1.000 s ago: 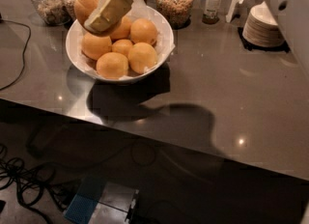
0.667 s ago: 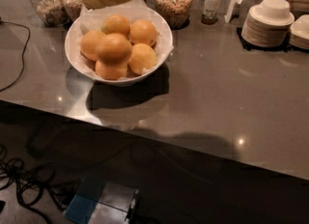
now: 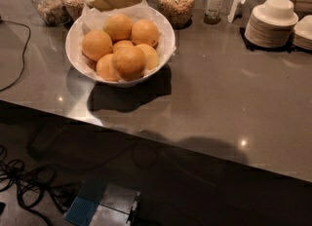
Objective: Pick orange from white bowl
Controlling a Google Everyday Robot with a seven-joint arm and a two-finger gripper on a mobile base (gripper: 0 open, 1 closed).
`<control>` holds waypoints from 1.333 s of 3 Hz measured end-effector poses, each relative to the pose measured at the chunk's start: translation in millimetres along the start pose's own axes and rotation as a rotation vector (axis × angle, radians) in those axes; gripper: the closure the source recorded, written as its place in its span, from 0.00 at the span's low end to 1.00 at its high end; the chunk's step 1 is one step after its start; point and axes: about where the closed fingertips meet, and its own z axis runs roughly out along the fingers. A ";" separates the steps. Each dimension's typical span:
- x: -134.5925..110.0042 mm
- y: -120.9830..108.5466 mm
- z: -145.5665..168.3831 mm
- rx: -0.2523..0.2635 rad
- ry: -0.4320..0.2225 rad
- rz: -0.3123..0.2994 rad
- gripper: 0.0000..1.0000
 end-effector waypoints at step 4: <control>-0.1 0.0 0.0 0.000 0.000 0.000 0.11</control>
Offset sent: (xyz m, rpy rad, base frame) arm 0.0000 0.0000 0.0000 0.0000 0.0000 0.0000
